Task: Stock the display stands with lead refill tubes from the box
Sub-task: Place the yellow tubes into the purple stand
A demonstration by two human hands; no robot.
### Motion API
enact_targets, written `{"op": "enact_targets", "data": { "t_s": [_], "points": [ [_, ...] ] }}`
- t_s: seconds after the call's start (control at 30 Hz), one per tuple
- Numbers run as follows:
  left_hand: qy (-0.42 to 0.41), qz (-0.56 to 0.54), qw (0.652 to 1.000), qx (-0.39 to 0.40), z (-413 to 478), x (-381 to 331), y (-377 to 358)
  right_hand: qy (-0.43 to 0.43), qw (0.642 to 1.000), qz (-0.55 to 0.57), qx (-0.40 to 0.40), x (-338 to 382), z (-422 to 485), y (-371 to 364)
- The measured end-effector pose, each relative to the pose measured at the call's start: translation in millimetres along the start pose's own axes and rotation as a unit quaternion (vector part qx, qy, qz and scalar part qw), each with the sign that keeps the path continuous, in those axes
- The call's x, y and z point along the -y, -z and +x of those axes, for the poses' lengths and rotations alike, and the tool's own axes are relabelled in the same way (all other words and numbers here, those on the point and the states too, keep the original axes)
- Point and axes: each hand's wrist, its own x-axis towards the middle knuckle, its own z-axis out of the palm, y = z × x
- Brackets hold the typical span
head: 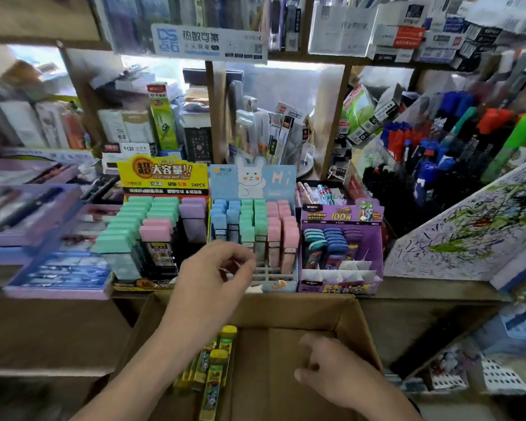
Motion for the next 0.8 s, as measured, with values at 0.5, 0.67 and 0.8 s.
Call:
{"op": "enact_targets", "data": {
  "t_s": [0.5, 0.67, 0.8],
  "points": [
    [0.353, 0.157, 0.896, 0.217, -65.3, 91.2, 14.1, -0.031, 0.983, 0.183, 0.011, 78.6, 39.7, -62.5],
    [0.394, 0.165, 0.876, 0.223, -62.0, 94.9, 0.8, -0.024, 0.987, 0.157, -0.025, 93.8, 54.7, -80.5],
    [0.412, 0.128, 0.874, 0.224, -61.9, 103.0, -0.4, -0.015, 0.991, 0.117, -0.068, 93.9, 63.9, -90.0]
  ]
}}
